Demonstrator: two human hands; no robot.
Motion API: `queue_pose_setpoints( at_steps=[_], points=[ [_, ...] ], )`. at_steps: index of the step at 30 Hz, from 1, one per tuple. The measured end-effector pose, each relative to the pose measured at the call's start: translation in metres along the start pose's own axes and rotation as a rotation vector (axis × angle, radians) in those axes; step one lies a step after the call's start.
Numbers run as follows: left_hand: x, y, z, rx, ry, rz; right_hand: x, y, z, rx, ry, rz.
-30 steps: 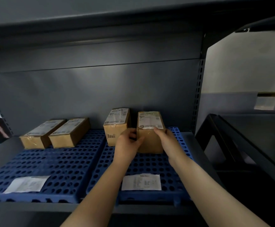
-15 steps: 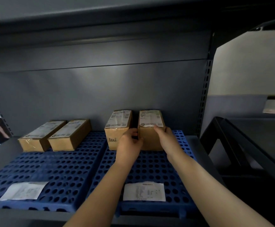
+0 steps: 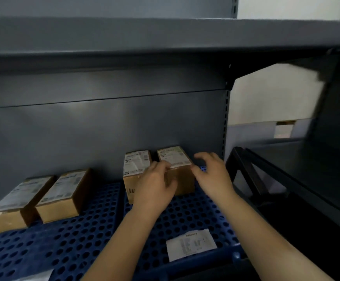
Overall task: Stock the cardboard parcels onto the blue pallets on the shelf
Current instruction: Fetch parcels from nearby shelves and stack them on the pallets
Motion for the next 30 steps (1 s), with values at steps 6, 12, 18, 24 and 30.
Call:
queue_pose_setpoints(
  at_steps=[6, 12, 18, 24, 30],
  points=[
    [-0.02, -0.007, 0.007, 0.223, -0.077, 0.233, 0.026, 0.034, -0.034, -0.025, 0.054, -0.383],
    [-0.041, -0.025, -0.009, 0.392, -0.21, 0.321, 0.02, 0.053, -0.079, 0.058, -0.066, -0.777],
    [-0.076, -0.039, -0.042, 0.474, -0.356, 0.29, 0.021, 0.083, -0.136, 0.008, -0.173, -0.977],
    [-0.122, -0.047, -0.081, 0.53, -0.48, 0.25, 0.015, 0.119, -0.189, 0.023, -0.308, -1.073],
    [-0.182, -0.049, -0.127, 0.525, -0.61, 0.196, 0.012, 0.164, -0.253, 0.001, -0.438, -1.114]
  ],
)
Point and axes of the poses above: each hand's wrist, its own z-axis towards the middle knuckle, its own y-axis out of the back of the hand, x = y × z, the point moved 9 cm from there along z, towards the middle knuckle, and after that the axes turned 11 degrees about -z, right-handed, at the moved point
